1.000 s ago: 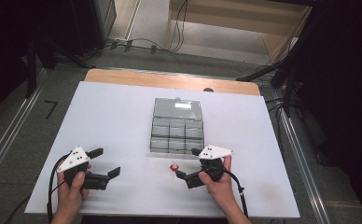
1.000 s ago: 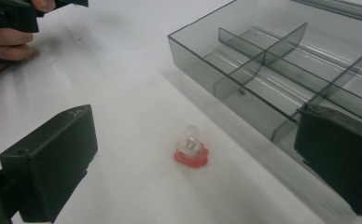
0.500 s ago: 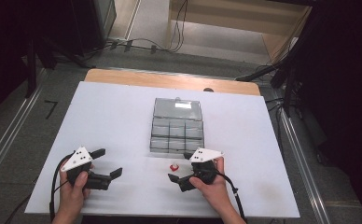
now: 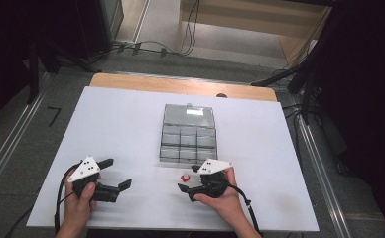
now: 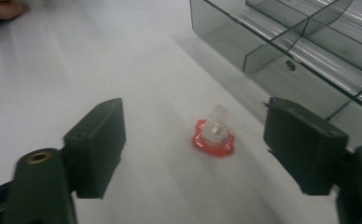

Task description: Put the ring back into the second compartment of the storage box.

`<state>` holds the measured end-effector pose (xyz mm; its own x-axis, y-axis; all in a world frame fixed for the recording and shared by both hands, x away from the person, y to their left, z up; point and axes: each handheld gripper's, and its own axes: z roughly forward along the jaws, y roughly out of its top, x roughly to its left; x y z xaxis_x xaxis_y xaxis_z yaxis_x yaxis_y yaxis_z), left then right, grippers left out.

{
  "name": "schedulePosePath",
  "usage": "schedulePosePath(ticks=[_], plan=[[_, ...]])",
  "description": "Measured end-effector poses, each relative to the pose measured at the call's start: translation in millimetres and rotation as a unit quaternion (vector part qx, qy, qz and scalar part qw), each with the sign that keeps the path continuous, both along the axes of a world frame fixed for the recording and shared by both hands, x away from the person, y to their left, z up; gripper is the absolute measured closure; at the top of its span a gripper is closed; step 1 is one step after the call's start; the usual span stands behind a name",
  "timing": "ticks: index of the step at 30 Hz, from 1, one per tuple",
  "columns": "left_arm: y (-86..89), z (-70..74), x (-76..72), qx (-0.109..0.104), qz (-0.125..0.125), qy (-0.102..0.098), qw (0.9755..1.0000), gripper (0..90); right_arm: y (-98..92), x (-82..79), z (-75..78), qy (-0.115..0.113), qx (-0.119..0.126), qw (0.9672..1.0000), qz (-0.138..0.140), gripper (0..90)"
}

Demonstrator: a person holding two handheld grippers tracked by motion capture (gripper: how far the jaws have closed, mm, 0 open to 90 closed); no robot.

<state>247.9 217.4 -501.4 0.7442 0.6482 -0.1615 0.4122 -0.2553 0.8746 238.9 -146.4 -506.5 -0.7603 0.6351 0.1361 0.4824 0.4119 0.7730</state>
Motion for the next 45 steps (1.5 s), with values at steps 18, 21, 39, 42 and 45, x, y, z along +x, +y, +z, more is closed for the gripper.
schedulePosePath(ticks=[18,21,39,42,45], plan=[[-5.1,-1.2,-0.3,0.018,-0.007,-0.001,0.9998,0.0,6.5,6.2,-8.1,0.0,-0.014,0.9988,-0.047,59.8],[-5.1,-1.2,-0.3,0.018,-0.008,0.0,0.9998,0.0,7.3,6.1,-8.6,-0.001,-0.016,0.9988,-0.046,64.0],[-6.8,-1.9,-0.2,0.023,-0.012,0.002,0.9997,0.0,7.0,5.1,-8.0,0.005,-0.005,0.9998,-0.019,75.4],[-6.9,-1.9,-0.1,0.024,-0.013,0.002,0.9996,0.0,6.4,4.7,-7.2,0.004,-0.004,0.9998,-0.018,75.4],[-7.2,-2.1,-0.1,0.026,-0.013,0.002,0.9996,0.0,5.9,4.8,-7.0,0.004,-0.003,0.9998,-0.017,75.4]])
